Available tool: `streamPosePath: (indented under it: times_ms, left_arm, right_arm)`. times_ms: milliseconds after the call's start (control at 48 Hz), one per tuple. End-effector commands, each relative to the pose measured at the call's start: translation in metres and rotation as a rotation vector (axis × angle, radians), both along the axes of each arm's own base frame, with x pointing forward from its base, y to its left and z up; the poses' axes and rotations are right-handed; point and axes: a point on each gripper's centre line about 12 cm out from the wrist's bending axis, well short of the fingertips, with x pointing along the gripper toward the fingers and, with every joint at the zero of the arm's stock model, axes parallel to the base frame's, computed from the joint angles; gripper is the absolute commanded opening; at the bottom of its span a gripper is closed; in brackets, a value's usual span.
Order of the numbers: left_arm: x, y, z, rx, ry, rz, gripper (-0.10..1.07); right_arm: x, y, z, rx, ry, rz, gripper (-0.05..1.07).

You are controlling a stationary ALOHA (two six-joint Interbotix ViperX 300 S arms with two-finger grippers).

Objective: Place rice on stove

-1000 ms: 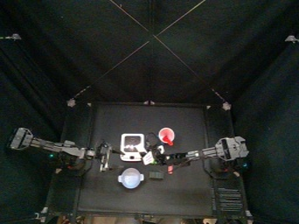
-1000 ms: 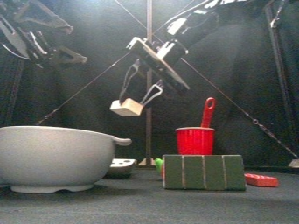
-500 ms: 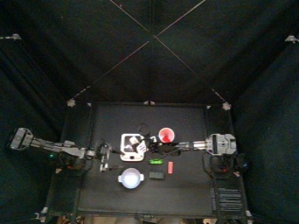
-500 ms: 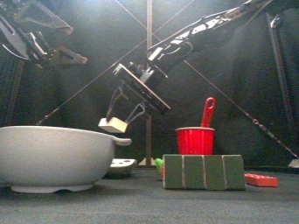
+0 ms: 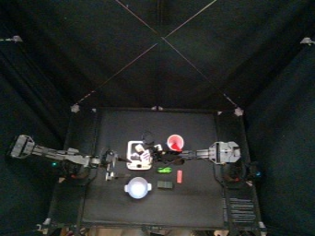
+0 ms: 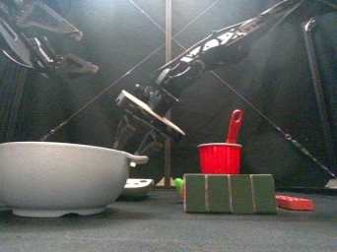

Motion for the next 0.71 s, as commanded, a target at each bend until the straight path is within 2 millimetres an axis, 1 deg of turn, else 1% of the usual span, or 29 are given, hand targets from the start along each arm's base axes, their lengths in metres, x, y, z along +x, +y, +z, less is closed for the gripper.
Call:
streamPosePath:
  times_ms: [0,208,562,688]
  left_arm:
    - [0.002,0.001,0.005,0.000,-0.014,0.006,1.03]
    - [0.002,0.002,0.005,0.000,-0.014,0.010,1.03]
    - [0.002,0.003,0.005,-0.001,-0.014,0.013,1.03]
    - [0.002,0.003,0.005,-0.001,-0.014,0.013,1.03]
  right_arm:
    - [0.006,-0.003,0.019,-0.010,-0.046,-0.001,0.66]
    - [0.008,-0.007,0.007,-0.017,-0.002,-0.032,0.72]
    - [0.009,-0.006,0.007,-0.029,0.013,-0.043,0.91]
    - [0.009,-0.006,0.007,-0.030,0.014,-0.044,0.94]
